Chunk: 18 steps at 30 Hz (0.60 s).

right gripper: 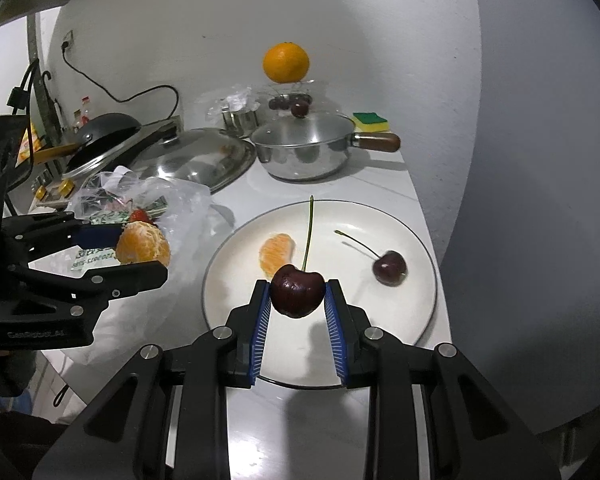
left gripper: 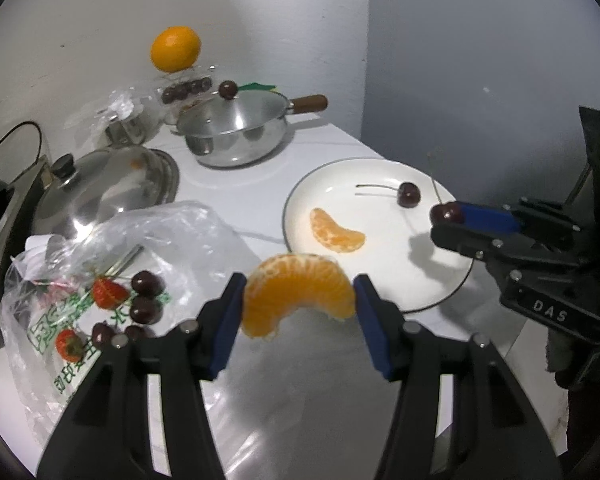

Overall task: Organize fruits
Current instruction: 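Lift tangerine segment with left tool while right tool carries cherry over white plate, then lower cherry and tangerine segment onto the plate and open both tools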

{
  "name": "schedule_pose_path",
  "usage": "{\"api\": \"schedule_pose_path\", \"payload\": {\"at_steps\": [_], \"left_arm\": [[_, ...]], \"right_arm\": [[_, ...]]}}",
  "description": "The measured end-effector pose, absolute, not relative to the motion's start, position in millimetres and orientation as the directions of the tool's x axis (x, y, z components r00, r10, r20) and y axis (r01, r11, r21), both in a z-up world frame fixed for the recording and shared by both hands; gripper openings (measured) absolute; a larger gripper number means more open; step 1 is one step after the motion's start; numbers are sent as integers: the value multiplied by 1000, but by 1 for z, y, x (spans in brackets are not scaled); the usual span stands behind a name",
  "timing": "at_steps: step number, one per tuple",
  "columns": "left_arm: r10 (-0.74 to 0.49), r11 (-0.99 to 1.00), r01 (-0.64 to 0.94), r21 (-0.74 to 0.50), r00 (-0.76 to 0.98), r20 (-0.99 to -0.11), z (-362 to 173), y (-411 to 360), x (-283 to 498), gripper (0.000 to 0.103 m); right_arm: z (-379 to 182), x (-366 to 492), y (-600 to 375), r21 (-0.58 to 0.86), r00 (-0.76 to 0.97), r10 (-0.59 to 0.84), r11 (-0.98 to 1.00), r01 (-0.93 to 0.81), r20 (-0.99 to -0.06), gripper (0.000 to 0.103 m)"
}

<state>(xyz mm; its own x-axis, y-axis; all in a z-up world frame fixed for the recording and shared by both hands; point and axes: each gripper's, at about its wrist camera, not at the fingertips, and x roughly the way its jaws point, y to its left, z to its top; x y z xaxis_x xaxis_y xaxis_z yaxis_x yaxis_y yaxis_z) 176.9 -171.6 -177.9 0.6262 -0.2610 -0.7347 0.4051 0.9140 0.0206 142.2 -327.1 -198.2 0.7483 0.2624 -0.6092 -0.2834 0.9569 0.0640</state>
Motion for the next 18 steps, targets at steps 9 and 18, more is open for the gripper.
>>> {"api": "schedule_pose_path", "payload": {"at_steps": [9,18], "left_arm": [[-288,898,440,9,603,-744,-185,-196,188,56],[-301,889,457,-2,582,-755,-196,-210,200,56]], "right_arm": [[-208,149,-348,77,742,250,963,-259,-622,30],[-216,161,-358,99,734,247,966,-240,-633,30]]}}
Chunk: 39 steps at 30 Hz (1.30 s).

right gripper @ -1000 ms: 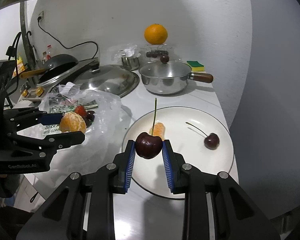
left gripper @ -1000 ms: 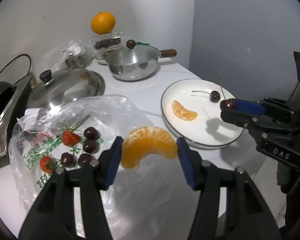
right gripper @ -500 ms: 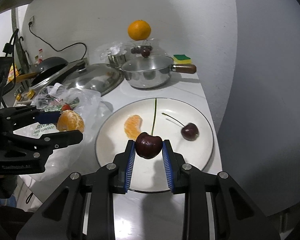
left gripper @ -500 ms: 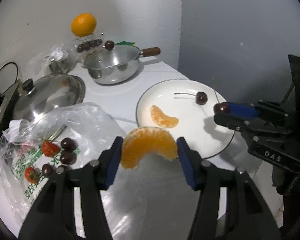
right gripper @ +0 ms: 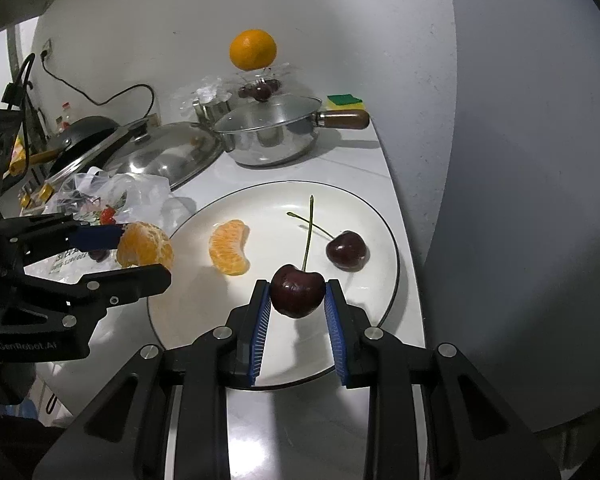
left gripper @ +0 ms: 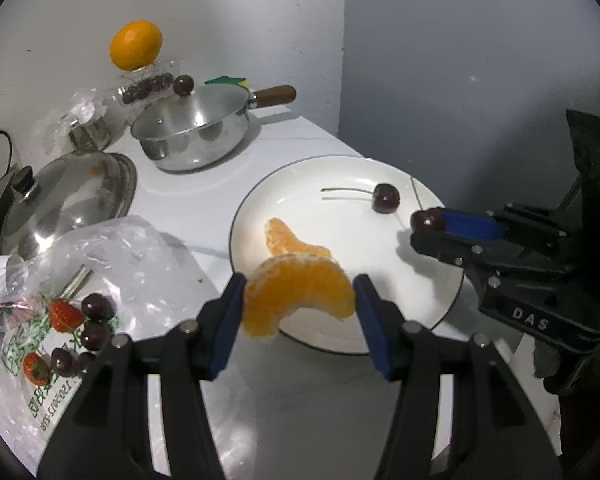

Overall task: Organize fruits
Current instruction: 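Lower cherry and tangerine segment onto the plate and open both tools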

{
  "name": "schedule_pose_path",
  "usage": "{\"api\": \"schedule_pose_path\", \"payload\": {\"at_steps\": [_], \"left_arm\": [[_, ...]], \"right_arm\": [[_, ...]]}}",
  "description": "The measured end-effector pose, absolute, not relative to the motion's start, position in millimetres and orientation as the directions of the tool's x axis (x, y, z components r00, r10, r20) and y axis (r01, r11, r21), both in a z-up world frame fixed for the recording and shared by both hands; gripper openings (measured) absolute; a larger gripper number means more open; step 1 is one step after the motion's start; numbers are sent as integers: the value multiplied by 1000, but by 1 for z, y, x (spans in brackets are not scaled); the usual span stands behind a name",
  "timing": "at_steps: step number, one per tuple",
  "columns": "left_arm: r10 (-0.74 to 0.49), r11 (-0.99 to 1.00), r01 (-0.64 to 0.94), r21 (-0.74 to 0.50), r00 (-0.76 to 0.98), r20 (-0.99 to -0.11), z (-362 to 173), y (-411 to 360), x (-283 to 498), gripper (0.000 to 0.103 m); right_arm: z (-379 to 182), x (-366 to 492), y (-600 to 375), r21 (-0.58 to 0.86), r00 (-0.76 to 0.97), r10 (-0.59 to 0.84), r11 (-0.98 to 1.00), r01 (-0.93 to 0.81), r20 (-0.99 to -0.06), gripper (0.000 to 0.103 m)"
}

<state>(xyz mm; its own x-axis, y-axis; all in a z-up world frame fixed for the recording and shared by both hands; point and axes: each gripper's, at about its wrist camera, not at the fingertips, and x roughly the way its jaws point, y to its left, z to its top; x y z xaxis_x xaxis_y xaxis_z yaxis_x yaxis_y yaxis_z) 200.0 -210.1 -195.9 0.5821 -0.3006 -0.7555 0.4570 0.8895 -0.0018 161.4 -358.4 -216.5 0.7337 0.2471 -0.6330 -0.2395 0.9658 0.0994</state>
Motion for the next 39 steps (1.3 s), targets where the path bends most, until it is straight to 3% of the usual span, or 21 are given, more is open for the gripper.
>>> {"api": "schedule_pose_path", "payload": {"at_steps": [28,34,37,39], "left_arm": [[-325,879,475,-38,539,-777,-214,-221,215,57],[-320,881,471,-32,545,-775,-212,-221,214,60],[-323,884,466,-36,555,-767,-209,-218,213,68],[-324,886,463,-37,558,-764,-207,-217,213,69]], "right_arm": [[-226,176,-357,84,711,224,970,-227,-666,30],[-227,176,-357,84,709,219,972,-221,-670,30],[-227,177,-356,83,709,212,974,-213,-673,30],[-228,178,-356,83,709,208,975,-208,-674,30]]}}
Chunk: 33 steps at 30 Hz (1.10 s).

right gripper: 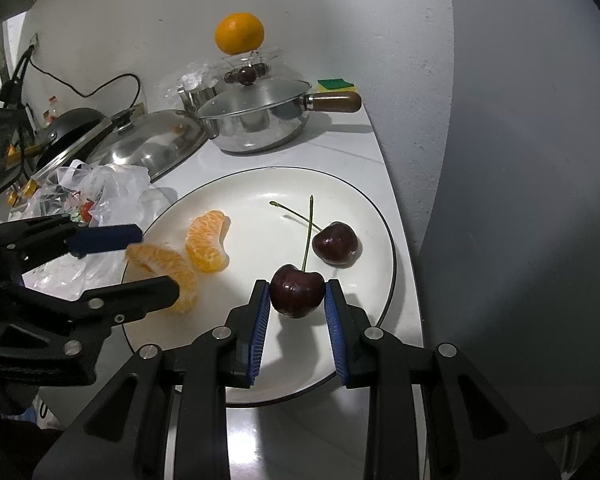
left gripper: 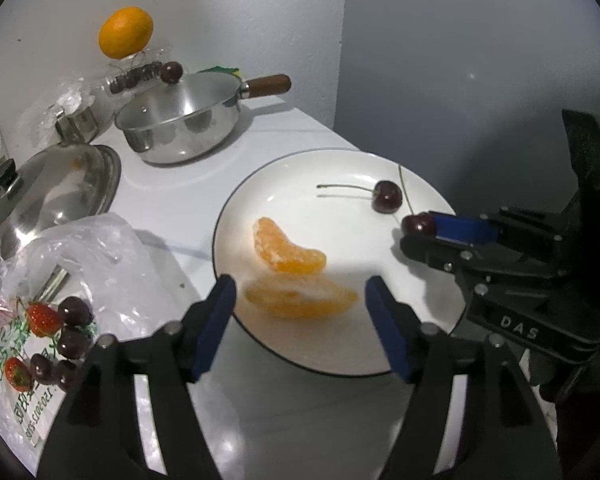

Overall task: Organize fruits
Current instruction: 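Lower cherry and tangerine segment onto the plate and open both tools, then withdraw both open tools from the plate back toward the bag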

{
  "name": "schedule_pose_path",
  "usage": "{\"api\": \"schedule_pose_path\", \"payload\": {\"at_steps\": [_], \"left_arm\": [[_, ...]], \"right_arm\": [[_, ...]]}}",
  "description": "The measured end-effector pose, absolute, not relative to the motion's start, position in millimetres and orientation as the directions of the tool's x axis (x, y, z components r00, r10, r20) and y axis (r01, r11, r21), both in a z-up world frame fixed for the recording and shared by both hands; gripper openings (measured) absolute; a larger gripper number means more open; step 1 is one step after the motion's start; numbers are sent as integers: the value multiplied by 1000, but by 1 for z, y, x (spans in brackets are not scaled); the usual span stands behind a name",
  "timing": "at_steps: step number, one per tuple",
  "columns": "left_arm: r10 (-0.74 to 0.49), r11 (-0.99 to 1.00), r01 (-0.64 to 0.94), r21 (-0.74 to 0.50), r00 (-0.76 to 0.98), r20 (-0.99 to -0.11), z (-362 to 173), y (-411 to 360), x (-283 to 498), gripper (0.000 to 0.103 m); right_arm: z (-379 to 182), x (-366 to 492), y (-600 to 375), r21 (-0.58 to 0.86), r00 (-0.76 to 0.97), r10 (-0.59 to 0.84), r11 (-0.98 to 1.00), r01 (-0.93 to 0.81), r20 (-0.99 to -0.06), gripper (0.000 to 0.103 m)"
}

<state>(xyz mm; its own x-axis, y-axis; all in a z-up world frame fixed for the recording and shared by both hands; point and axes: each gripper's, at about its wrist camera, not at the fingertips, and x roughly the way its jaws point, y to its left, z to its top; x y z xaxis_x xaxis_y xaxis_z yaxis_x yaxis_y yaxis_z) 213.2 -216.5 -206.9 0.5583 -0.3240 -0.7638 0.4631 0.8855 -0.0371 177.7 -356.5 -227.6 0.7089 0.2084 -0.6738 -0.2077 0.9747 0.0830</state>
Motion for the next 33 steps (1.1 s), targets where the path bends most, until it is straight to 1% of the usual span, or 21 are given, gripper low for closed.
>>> {"api": "schedule_pose_path", "payload": {"at_steps": [2,4,6,24,25,26,27,33], "left_arm": [[-323,887,461,-36,561,-762,-206,-215,213,69],[-323,888,459,-36,565,-759,-204,-212,212,69],[-324,889,457,-38,567,-757,-203,-211,211,69],[-338,896,442,-47,608,-718,-182,-185,193,69],[-339,897,440,-49,611,-716,-181,-183,192,71],[-342,897,439,-51,615,-710,-180,-181,191,79],[-346,898,437,-58,619,-705,-178,-179,190,81],[-357,898,435,-67,631,-689,-171,-167,183,82]], "right_arm": [[-226,177,-356,81,711,206,975,-206,-672,32],[-225,177,-355,78,714,205,975,-206,-670,37],[-223,176,-354,76,717,204,975,-207,-667,40],[-204,161,-337,44,736,188,977,-211,-651,41],[-202,160,-336,41,737,187,976,-212,-650,41],[-201,159,-335,39,738,186,976,-212,-649,41],[-200,158,-333,36,739,186,976,-214,-648,41],[-192,153,-322,18,745,180,975,-220,-642,41]]}}
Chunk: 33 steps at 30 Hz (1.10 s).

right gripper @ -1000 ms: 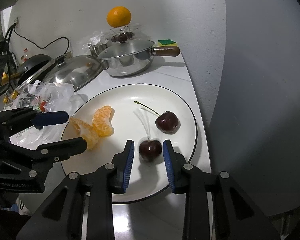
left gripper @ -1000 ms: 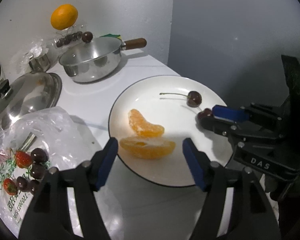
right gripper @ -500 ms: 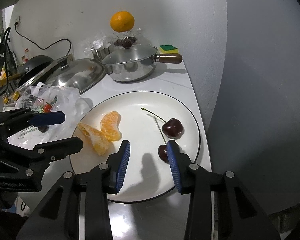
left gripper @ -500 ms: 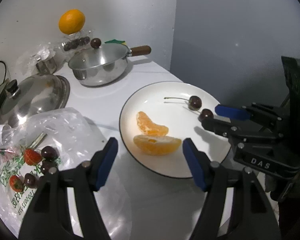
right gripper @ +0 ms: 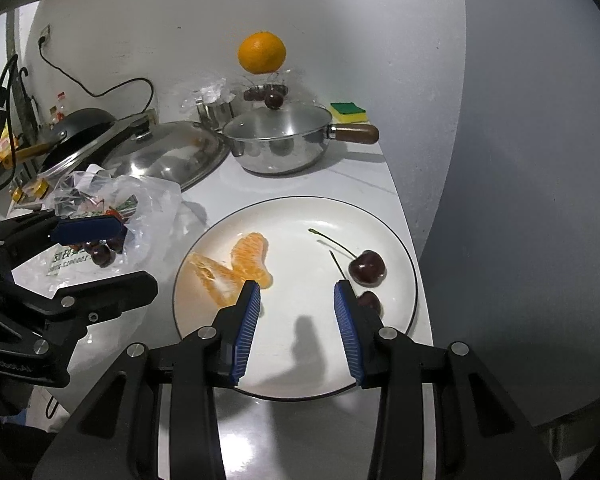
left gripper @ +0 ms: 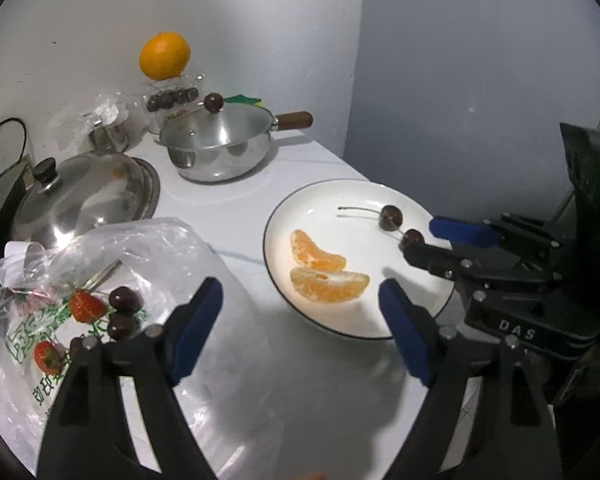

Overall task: Organize fruits
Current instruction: 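Withdraw both open tools from the plate back toward the bag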

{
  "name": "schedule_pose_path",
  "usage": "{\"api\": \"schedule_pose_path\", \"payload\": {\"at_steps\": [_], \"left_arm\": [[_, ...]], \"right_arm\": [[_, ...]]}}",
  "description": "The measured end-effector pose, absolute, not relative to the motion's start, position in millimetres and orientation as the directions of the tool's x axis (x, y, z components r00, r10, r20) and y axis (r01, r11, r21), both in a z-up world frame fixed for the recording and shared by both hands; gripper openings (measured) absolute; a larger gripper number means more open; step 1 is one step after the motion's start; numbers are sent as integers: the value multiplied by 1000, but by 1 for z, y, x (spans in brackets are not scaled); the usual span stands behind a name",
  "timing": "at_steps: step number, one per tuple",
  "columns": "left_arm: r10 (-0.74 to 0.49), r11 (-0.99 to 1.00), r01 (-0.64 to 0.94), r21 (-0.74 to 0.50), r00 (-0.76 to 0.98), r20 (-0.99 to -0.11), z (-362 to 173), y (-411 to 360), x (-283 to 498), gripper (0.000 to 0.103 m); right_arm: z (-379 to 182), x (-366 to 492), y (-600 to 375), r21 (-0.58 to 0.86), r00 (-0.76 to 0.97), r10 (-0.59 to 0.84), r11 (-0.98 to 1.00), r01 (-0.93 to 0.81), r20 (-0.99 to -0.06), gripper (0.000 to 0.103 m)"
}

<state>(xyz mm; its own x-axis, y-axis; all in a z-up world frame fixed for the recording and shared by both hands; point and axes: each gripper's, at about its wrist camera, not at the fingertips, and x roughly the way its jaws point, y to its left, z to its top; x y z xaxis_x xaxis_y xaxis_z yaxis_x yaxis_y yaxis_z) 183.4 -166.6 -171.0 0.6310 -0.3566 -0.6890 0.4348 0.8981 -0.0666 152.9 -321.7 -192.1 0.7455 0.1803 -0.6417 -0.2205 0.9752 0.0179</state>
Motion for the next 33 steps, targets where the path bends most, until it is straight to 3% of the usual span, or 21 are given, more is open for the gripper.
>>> {"api": "schedule_pose_path", "payload": {"at_steps": [33], "left_arm": [[-320,935,341,-97,694,-645,-158,-62,152,82]], "right_arm": [[-170,143,-223,-43,749,215,950,-308,-626,41]]}}
